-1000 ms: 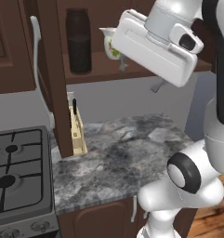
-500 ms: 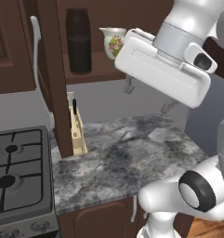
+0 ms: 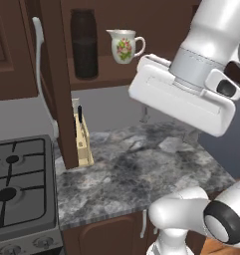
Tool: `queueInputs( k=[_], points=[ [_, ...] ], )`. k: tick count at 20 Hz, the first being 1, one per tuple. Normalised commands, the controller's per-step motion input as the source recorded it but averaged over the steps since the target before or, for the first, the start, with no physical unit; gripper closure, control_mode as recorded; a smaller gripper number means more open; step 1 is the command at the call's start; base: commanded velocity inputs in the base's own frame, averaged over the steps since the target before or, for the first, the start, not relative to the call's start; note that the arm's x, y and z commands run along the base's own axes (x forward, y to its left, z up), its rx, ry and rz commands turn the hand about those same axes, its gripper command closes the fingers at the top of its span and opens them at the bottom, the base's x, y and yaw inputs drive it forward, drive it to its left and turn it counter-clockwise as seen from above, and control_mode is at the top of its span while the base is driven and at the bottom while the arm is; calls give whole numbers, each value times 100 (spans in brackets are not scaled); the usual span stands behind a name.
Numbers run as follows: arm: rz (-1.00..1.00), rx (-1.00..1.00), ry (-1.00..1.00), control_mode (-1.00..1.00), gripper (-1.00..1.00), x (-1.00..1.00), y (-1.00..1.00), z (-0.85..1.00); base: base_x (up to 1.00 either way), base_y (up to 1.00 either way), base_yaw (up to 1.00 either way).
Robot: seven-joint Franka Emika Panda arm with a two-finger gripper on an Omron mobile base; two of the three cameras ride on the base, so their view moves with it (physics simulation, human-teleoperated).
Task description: Pick the jar and jar from the dining table and place them in the open cabinet. Close the cabinet after placing the objects.
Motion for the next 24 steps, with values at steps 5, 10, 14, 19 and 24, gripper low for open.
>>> queueInputs(
  k=[5,10,14,19,24],
  points=[
    [29,-22,-1,-100,-100,-1,-49,-35,0,0,0],
    [22,-27,-6,-100,-100,3,-49,-32,0,0,0],
    [26,-26,-9,-100,-100,12,-48,-29,0,0,0],
    [30,-16,-11,-100,-100,20,-45,-24,0,0,0],
    [30,0,-20,-100,-100,21,-48,-20,0,0,0]
  ],
)
